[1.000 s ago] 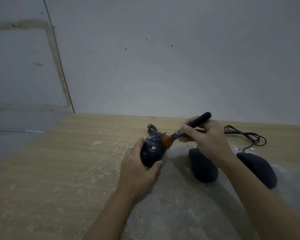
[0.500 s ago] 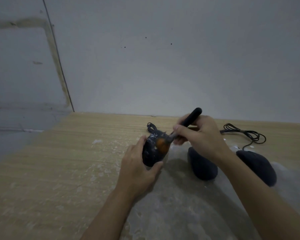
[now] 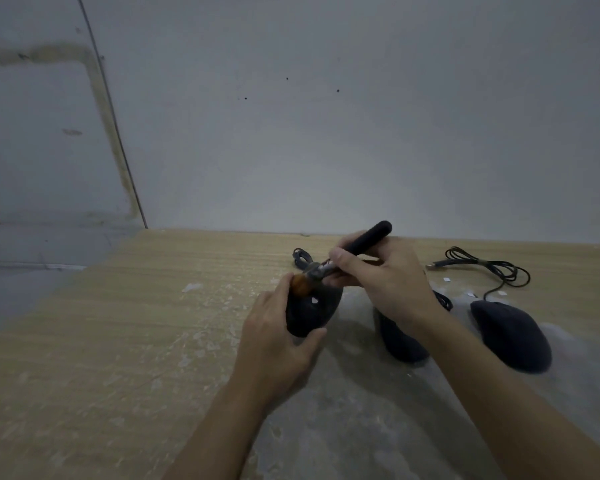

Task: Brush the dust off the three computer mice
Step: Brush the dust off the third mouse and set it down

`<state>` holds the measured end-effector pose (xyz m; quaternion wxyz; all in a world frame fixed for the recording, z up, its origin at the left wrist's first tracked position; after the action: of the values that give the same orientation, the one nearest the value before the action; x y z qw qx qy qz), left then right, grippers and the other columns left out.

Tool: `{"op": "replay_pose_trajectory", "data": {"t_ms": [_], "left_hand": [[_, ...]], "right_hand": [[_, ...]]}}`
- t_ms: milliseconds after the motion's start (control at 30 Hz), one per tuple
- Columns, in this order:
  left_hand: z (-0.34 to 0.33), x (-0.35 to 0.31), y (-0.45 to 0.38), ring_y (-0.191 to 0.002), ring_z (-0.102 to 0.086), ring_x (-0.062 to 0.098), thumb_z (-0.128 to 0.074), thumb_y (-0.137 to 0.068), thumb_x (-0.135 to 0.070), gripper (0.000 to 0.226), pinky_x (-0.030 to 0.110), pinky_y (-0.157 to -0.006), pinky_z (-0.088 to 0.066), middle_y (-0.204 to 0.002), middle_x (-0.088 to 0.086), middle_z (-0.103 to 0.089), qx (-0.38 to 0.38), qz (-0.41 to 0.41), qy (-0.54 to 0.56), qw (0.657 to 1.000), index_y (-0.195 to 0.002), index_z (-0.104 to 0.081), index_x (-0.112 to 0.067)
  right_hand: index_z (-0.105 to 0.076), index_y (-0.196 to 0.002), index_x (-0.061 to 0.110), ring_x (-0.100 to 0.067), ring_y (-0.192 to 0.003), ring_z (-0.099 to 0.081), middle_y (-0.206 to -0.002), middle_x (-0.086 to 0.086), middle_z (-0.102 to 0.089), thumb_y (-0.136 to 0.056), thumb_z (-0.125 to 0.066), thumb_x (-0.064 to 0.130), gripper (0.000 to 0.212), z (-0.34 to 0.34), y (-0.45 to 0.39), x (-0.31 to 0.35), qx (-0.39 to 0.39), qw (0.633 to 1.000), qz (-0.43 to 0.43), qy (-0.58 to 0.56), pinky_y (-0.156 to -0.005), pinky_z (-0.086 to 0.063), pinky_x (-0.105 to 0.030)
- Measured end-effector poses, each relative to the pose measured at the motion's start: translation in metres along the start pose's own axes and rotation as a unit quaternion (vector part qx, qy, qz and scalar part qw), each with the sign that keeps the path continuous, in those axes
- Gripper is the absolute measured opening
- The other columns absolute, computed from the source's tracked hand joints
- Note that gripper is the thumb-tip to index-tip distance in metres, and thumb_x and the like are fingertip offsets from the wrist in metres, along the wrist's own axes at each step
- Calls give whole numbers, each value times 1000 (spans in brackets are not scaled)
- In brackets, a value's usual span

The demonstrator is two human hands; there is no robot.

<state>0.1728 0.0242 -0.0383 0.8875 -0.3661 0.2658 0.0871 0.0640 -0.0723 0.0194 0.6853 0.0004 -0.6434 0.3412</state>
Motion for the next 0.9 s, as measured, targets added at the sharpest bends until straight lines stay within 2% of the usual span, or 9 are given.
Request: {"op": "replay_pose_trajectory", "data": {"t_ms": [100,200,300,400,533,633,733,800,900], "left_hand": [[-1,-1,1,-100,-40,4,-63,-67,-44,84,-6,-79,-24,-116,-3,-50,7,2,3,1000,-141,-35,-16],[0,0,2,-101,-44,7,-65,-67,-43,82,-2,-81,-27,-114,-3,-51,5,-3,-2,1000,-139,-37,-16],[0,-2,2,-102,-40,4,-63,-67,-46,84,1,-80,-29,-115,-4,-49,9,4,-1,1000,-140,-36,-14],[2,-2,2,-102,-39,3,-64,-68,-45,83,-3,-82,-27,-112,-9,-44,3,3,4,1000,-140,-36,-15],[1,-3,3,-102,-39,2,-64,-68,-45,82,-5,-84,-25,-111,-11,-43,9,5,7,1000,-140,-36,-15],[1,-3,2,-102,-39,2,-64,-68,-44,82,-3,-84,-27,-112,-12,-42,10,3,8,1000,-140,-36,-17],[1,-6,3,-102,-39,1,-63,-68,-45,82,-2,-81,-28,-111,-12,-42,14,2,11,1000,-140,-35,-17],[0,-6,4,-101,-40,0,-63,-69,-46,81,-1,-81,-29,-111,-13,-42,13,0,12,1000,-140,-35,-19],[-3,-6,5,-99,-37,-3,-64,-69,-46,81,-2,-82,-30,-111,-13,-41,22,2,15,1000,-140,-34,-21]], "right_hand": [[-64,-74,18,-18,-68,-72,-75,-4,-70,-84,-64,10,13,10,-3,-3,-49,998,0,27,-69,-60,-29],[-64,-75,11,-24,-67,-71,-73,-8,-69,-84,-63,8,10,7,-3,-11,-14,999,-34,-20,-69,-60,-32],[-66,-80,11,-14,-66,-72,-75,-4,-69,-85,-63,9,6,20,-5,-13,-65,997,-36,3,-67,-59,-24],[-64,-82,6,-18,-65,-72,-75,-8,-69,-86,-60,6,5,16,-3,-18,-15,997,-60,-51,-66,-59,-23],[-65,-84,11,-14,-66,-72,-80,-7,-70,-86,-61,9,5,24,-5,-20,-55,996,-57,-31,-69,-59,-23],[-64,-83,5,-18,-63,-71,-79,-13,-68,-86,-60,6,5,19,-5,-19,-25,996,-58,-55,-67,-60,-25],[-65,-87,6,-16,-68,-72,-84,-12,-70,-86,-61,9,5,23,-6,-17,-56,997,-47,-38,-70,-59,-24],[-64,-85,7,-18,-68,-72,-82,-12,-70,-87,-60,7,5,14,-3,-16,-30,998,-37,-46,-68,-59,-23],[-65,-80,18,-11,-68,-71,-76,-2,-70,-86,-62,11,9,15,-2,-13,-63,998,-17,21,-68,-58,-22]]}}
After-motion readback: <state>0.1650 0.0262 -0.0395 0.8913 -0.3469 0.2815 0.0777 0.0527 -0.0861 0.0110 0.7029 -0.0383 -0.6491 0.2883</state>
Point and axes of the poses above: each hand's wrist, its own y-axis away from the middle knuckle, its own z-axis out of the back of the hand, x = y × z, the point moved 8 cm from there along -y, towards the middle knuckle
